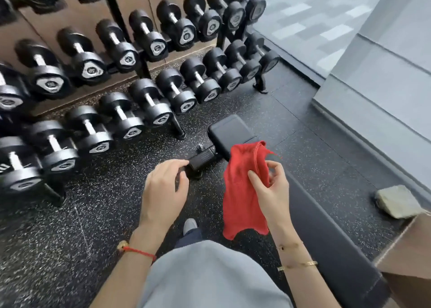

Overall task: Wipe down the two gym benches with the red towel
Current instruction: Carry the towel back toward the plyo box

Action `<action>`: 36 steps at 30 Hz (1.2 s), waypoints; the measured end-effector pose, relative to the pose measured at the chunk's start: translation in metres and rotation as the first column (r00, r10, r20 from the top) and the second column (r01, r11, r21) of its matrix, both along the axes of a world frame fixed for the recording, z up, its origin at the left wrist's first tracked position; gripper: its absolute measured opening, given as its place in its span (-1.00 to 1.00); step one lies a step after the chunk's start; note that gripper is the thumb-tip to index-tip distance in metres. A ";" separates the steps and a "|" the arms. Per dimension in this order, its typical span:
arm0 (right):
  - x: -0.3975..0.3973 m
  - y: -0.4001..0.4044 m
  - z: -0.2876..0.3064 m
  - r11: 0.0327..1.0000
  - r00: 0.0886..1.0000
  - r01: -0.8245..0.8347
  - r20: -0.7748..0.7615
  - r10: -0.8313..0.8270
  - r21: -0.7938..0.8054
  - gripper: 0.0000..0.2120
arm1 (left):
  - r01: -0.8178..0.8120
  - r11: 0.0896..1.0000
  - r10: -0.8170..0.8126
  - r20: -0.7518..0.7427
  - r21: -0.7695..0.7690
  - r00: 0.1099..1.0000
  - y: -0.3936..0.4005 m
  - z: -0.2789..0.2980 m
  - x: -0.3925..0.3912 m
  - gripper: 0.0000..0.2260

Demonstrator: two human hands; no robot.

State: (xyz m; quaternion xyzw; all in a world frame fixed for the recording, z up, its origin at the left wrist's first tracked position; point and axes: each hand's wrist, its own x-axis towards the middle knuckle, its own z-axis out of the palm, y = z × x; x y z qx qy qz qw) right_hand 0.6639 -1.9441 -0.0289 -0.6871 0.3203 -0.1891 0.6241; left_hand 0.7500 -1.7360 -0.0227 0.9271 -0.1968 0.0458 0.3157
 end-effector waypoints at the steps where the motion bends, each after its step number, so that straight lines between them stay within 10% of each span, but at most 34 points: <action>1: 0.002 0.007 0.000 1.000 0.999 -0.031 0.006 0.031 0.002 -0.78 | -0.040 0.999 0.040 0.004 -0.006 0.999 0.012 0.001 -0.006 -0.76; 20: 0.116 0.325 0.004 0.712 0.710 -0.700 0.055 0.703 -0.061 -0.81 | -0.735 0.678 0.734 0.022 -0.001 0.678 0.342 0.005 -0.071 -0.76; 36: 0.195 0.649 0.002 0.374 0.371 -0.927 0.076 0.925 -0.028 -0.83 | -0.915 0.404 0.914 0.032 0.025 0.404 0.622 0.006 -0.076 -0.77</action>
